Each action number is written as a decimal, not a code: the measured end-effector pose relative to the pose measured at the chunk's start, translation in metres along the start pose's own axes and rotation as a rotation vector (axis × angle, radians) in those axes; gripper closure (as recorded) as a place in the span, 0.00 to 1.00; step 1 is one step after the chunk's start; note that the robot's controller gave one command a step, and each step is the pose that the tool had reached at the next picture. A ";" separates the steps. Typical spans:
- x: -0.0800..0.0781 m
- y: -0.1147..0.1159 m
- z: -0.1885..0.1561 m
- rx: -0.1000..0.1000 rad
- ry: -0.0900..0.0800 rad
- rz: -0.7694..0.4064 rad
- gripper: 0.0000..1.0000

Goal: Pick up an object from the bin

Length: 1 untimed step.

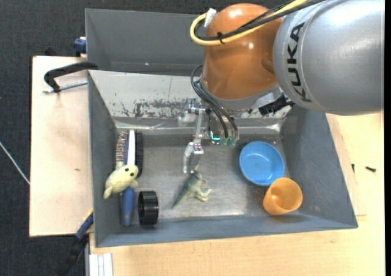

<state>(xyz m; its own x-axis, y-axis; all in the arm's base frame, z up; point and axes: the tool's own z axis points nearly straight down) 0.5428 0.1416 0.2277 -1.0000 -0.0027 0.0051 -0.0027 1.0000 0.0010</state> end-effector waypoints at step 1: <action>0.021 0.030 0.140 0.001 0.003 0.037 0.00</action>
Offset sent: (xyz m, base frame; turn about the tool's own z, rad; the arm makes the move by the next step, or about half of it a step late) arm -0.0194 0.0286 -0.1357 0.0397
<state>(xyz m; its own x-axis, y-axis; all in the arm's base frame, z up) 0.5210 0.1718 0.0879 -0.9994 0.0344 0.0084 0.0344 0.9994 -0.0002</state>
